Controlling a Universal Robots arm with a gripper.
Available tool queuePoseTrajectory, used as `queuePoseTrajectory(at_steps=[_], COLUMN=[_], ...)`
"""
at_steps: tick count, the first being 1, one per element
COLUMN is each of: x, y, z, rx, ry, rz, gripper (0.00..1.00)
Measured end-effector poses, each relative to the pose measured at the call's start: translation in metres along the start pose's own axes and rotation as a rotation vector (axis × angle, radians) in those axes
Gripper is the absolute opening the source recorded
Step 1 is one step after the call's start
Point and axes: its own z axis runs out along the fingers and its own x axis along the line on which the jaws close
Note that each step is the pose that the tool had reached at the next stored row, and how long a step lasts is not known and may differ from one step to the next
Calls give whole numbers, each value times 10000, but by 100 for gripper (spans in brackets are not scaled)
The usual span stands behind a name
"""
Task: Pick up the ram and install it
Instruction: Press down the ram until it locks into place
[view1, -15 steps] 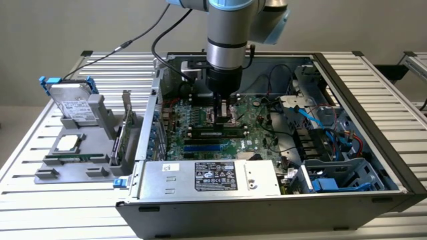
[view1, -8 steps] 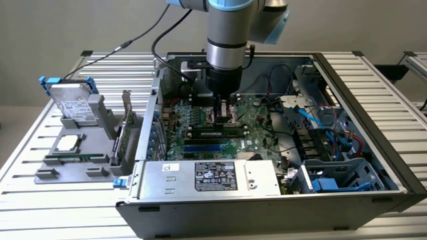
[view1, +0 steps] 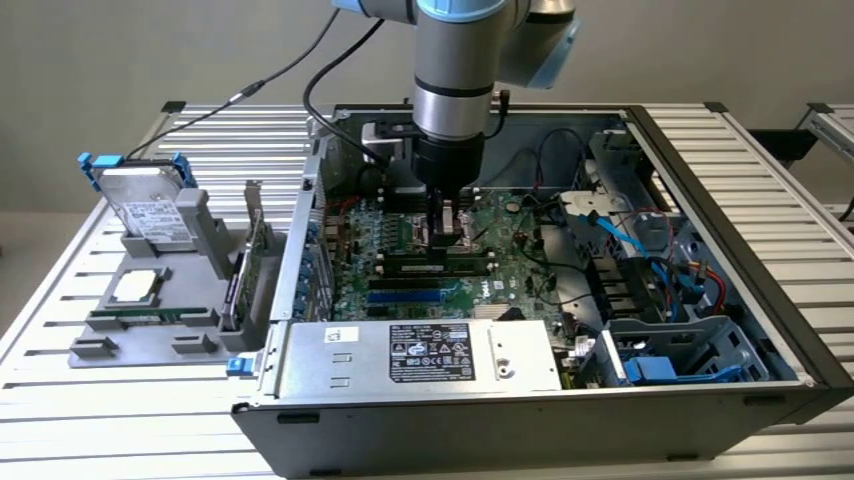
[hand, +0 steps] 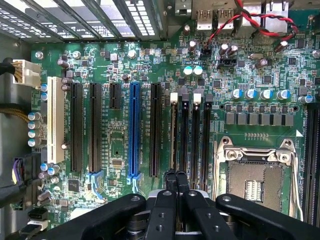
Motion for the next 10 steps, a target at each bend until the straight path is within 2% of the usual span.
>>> queuePoseTrajectory(at_steps=[8, 10], x=[-2, 0], y=[0, 0], z=[8, -28], rx=[0, 9], ry=[8, -9], rz=[0, 0], gripper=[10, 10])
